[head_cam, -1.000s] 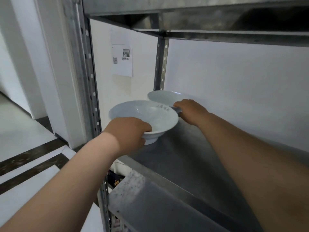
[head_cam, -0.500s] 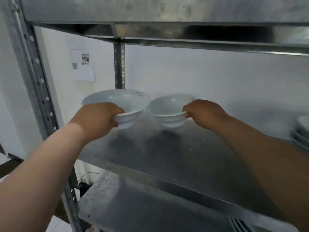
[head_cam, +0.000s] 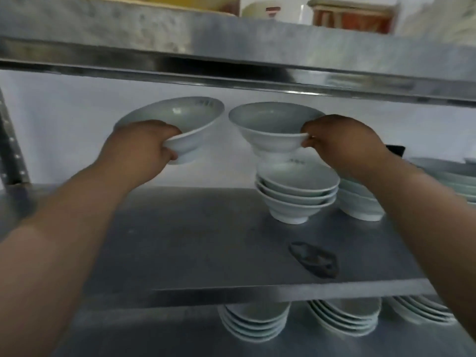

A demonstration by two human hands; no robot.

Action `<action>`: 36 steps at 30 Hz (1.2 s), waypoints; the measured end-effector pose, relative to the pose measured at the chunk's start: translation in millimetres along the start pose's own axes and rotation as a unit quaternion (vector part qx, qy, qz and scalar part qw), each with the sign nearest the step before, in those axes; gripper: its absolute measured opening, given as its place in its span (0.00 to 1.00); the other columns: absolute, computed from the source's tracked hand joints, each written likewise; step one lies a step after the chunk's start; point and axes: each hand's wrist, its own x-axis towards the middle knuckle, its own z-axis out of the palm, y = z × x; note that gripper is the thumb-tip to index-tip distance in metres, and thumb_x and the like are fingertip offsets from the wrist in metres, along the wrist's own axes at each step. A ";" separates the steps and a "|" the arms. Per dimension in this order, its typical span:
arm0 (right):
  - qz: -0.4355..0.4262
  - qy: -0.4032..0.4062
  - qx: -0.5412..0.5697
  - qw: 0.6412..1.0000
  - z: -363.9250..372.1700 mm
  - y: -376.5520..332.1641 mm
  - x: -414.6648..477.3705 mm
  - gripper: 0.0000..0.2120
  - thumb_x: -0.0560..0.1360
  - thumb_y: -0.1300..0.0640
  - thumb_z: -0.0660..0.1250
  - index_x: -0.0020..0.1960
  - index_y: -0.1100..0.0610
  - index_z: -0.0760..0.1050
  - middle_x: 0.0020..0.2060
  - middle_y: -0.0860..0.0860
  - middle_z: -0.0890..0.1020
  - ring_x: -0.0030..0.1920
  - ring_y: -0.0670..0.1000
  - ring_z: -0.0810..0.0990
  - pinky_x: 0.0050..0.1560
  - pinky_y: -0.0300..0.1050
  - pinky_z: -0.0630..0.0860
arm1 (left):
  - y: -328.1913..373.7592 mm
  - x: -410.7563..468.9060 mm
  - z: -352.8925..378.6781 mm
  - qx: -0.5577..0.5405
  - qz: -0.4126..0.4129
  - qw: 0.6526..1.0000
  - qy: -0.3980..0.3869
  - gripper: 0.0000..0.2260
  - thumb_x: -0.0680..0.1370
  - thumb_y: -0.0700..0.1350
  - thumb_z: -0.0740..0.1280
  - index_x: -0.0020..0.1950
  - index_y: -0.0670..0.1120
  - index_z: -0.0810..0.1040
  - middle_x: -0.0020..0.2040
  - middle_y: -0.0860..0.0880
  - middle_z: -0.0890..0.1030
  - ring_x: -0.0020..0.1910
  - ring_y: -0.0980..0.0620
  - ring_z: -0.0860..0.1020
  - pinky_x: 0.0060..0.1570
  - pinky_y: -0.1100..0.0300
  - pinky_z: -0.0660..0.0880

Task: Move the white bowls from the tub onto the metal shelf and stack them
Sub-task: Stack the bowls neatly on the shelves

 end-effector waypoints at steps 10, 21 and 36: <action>0.067 -0.008 -0.045 0.997 -12.9 147.3 -89.5 0.06 0.79 0.54 0.64 0.52 0.54 0.78 0.46 0.55 0.81 0.47 0.60 0.78 0.40 0.45 0.69 | 172.2 47.8 59.2 -0.051 0.072 0.996 -0.034 0.07 0.77 0.46 0.67 0.54 0.50 0.80 0.55 0.48 0.79 0.53 0.45 0.75 0.45 0.57 0.67; 0.098 -0.106 -0.044 0.989 17.6 218.4 -124.4 0.06 0.80 0.52 0.61 0.54 0.51 0.75 0.46 0.49 0.78 0.52 0.56 0.77 0.46 0.48 0.75 | 234.0 52.6 103.9 -0.009 0.081 0.985 -0.150 0.14 0.76 0.46 0.68 0.61 0.52 0.77 0.61 0.49 0.78 0.58 0.46 0.74 0.54 0.55 0.72; 0.084 -0.074 0.058 0.992 62.0 222.7 -130.5 0.22 0.80 0.39 0.55 0.48 0.56 0.76 0.40 0.55 0.79 0.45 0.59 0.79 0.41 0.48 0.71 | 250.3 42.7 107.4 -0.026 0.076 0.980 -0.183 0.29 0.70 0.71 0.44 0.46 0.57 0.78 0.42 0.52 0.79 0.46 0.48 0.76 0.49 0.50 0.75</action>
